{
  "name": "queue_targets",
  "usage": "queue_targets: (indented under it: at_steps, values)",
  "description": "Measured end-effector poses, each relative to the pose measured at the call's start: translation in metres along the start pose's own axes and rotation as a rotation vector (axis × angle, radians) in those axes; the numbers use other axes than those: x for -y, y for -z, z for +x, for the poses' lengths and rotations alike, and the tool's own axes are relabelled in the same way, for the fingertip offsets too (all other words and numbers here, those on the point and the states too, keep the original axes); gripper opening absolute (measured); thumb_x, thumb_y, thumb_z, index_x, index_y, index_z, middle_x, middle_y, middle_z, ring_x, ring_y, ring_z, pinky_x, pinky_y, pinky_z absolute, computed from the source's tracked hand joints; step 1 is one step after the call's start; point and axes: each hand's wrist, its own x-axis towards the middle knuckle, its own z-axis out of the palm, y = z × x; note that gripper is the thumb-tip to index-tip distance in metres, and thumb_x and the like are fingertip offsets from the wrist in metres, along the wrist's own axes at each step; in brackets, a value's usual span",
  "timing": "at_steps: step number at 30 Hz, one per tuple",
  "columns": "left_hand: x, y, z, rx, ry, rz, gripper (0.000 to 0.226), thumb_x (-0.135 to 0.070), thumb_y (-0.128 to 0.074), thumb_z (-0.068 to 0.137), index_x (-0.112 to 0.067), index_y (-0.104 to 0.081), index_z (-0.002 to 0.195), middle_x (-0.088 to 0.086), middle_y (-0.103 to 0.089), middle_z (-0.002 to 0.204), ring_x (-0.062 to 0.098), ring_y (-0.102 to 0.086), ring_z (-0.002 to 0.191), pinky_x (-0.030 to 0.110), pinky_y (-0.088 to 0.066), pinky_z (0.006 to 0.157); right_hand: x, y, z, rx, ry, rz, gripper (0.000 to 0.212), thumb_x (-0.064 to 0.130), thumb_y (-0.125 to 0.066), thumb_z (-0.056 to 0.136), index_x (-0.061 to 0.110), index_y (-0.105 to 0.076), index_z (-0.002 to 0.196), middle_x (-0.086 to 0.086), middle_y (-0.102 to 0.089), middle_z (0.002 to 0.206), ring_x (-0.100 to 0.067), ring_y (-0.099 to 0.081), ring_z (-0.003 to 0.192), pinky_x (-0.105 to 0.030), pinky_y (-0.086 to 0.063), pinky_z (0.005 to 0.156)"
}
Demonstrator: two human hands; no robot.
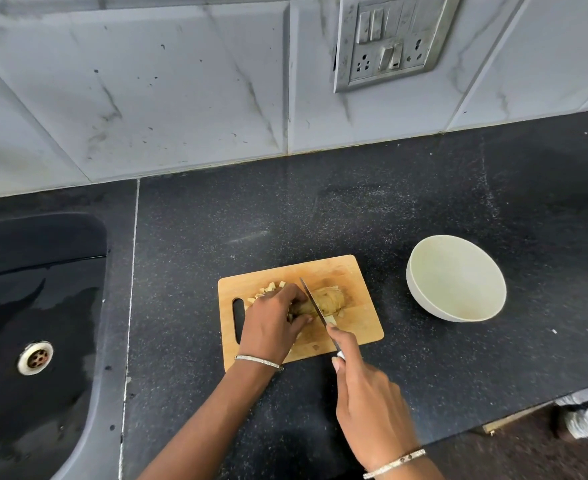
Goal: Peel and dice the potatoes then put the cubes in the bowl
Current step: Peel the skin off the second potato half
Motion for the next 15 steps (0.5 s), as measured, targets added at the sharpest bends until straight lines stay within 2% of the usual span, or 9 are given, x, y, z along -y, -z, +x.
queue_targets:
  at_steps: [3, 5, 12, 15]
  values:
    - [0.001, 0.0, 0.001, -0.001, -0.003, -0.001, 0.026, -0.03, -0.08, 0.074, -0.025, -0.064, 0.094, -0.012, -0.069, 0.089, 0.012, -0.064, 0.079, 0.026, -0.048, 0.067, -0.001, -0.003, 0.001, 0.003, -0.002, -0.015, 0.049, 0.037, -0.026, 0.105, 0.05, -0.002, 0.145, 0.011, -0.052, 0.074, -0.01, -0.044, 0.054, -0.027, -0.031, 0.048]
    - [0.001, -0.001, 0.002, 0.0, -0.009, -0.004, 0.026, -0.029, -0.081, 0.073, -0.025, -0.064, 0.092, -0.012, -0.07, 0.088, 0.013, -0.066, 0.078, 0.029, -0.051, 0.068, -0.001, -0.007, 0.003, 0.008, -0.007, -0.014, 0.047, 0.038, -0.025, 0.104, 0.051, -0.002, 0.143, 0.01, -0.058, 0.079, -0.013, -0.053, 0.061, -0.026, -0.035, 0.051]
    - [0.003, -0.001, 0.005, 0.0, -0.029, -0.008, 0.021, -0.025, -0.081, 0.072, -0.021, -0.067, 0.086, -0.01, -0.072, 0.084, 0.016, -0.066, 0.077, 0.032, -0.052, 0.066, 0.0, -0.017, 0.026, -0.022, 0.015, 0.054, 0.038, 0.035, -0.028, 0.103, 0.048, -0.019, 0.138, 0.007, -0.056, 0.071, -0.024, -0.061, 0.066, -0.038, -0.046, 0.055]
    - [0.003, -0.001, 0.007, 0.011, -0.027, -0.008, 0.02, -0.023, -0.08, 0.072, -0.022, -0.066, 0.086, -0.011, -0.071, 0.083, 0.015, -0.066, 0.076, 0.033, -0.053, 0.066, 0.002, -0.021, 0.039, -0.023, 0.019, 0.058, 0.036, 0.034, -0.03, 0.103, 0.046, -0.021, 0.136, 0.003, -0.064, 0.079, -0.03, -0.064, 0.074, -0.042, -0.051, 0.06]
